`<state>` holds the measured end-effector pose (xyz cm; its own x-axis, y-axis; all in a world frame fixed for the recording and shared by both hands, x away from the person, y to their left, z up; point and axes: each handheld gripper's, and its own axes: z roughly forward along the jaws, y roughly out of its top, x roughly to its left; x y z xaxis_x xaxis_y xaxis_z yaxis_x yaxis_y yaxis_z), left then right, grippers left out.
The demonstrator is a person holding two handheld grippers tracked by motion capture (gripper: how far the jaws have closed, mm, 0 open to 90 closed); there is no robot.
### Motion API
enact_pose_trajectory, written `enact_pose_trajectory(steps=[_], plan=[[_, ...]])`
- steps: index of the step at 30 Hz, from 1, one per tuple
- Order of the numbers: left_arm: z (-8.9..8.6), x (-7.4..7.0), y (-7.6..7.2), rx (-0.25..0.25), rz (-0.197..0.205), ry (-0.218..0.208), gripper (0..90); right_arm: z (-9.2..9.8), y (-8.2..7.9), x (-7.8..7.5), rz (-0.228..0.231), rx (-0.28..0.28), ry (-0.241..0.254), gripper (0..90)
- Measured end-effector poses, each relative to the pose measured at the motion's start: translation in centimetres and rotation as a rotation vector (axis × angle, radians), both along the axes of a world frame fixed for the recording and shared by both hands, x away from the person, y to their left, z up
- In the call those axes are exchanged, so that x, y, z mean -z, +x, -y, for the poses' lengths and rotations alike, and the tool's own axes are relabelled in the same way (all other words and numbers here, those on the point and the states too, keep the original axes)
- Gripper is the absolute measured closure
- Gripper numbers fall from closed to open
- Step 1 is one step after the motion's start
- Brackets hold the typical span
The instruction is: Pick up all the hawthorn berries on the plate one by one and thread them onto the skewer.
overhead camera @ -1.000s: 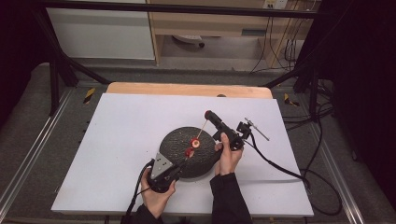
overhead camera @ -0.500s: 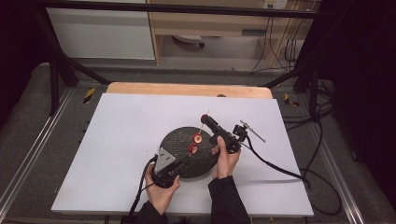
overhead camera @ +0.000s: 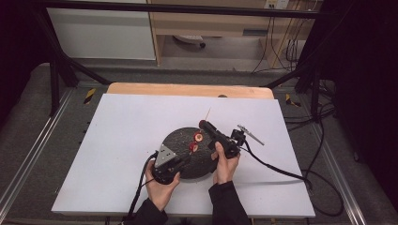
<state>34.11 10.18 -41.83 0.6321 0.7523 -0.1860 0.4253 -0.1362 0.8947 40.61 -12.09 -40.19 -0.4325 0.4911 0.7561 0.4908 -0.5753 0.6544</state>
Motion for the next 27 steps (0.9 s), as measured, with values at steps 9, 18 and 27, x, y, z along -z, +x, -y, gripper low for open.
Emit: enact_pose_trajectory(steps=[9, 18, 27], plan=[[-0.3, 0.4, 0.1, 0.009, -0.013, 0.003, 88.7, -0.2, -0.3, 0.4, -0.003, -0.018, -0.032, 62.4], [-1.3, 0.4, -0.1, 0.03, -0.028, 0.019, 88.7, 0.7, -0.3, -0.4, 0.02, -0.047, -0.134, 48.5], [-3.0, 0.6, -0.2, 0.036, -0.053, 0.052, 88.7, 2.6, -0.4, -0.3, 0.027, -0.146, -0.374, 22.7]])
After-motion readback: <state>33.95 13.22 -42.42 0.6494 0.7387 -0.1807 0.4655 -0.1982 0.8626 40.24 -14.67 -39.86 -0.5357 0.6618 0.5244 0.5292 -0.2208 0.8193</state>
